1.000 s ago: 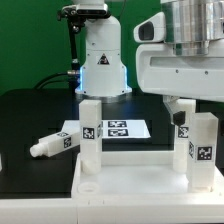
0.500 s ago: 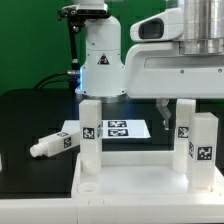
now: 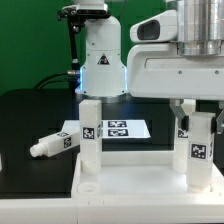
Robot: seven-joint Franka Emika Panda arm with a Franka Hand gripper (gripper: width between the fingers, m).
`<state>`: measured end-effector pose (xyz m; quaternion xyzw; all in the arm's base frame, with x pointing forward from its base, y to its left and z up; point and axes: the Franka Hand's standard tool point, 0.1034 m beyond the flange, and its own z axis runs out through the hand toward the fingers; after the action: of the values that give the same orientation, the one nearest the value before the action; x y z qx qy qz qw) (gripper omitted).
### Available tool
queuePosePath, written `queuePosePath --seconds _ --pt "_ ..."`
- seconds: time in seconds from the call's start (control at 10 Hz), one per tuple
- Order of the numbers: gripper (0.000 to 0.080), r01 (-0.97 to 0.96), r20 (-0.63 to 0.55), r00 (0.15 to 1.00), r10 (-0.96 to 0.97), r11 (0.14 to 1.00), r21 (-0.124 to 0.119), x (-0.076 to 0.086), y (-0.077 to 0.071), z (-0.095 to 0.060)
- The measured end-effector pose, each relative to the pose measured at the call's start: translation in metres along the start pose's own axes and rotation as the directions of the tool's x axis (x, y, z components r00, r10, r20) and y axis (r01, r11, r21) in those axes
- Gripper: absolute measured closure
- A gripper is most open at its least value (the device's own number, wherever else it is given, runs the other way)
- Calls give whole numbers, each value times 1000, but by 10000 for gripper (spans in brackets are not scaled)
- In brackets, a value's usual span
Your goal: Assemble desk
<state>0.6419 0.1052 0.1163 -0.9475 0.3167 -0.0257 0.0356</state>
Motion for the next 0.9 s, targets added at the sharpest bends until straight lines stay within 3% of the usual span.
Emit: queuePosePath --seconds 0.2,0.4,0.6,0.8,0.9 --pt "515 -265 7 964 265 964 -2 1 1 0" --pt "515 -568 38 822 568 823 5 3 6 2" --pt "514 -846 58 532 845 533 3 -2 0 2" --pt "514 -892 67 452 890 453 -3 -1 1 2" --pt "504 -882 66 470 880 471 -2 -1 1 2"
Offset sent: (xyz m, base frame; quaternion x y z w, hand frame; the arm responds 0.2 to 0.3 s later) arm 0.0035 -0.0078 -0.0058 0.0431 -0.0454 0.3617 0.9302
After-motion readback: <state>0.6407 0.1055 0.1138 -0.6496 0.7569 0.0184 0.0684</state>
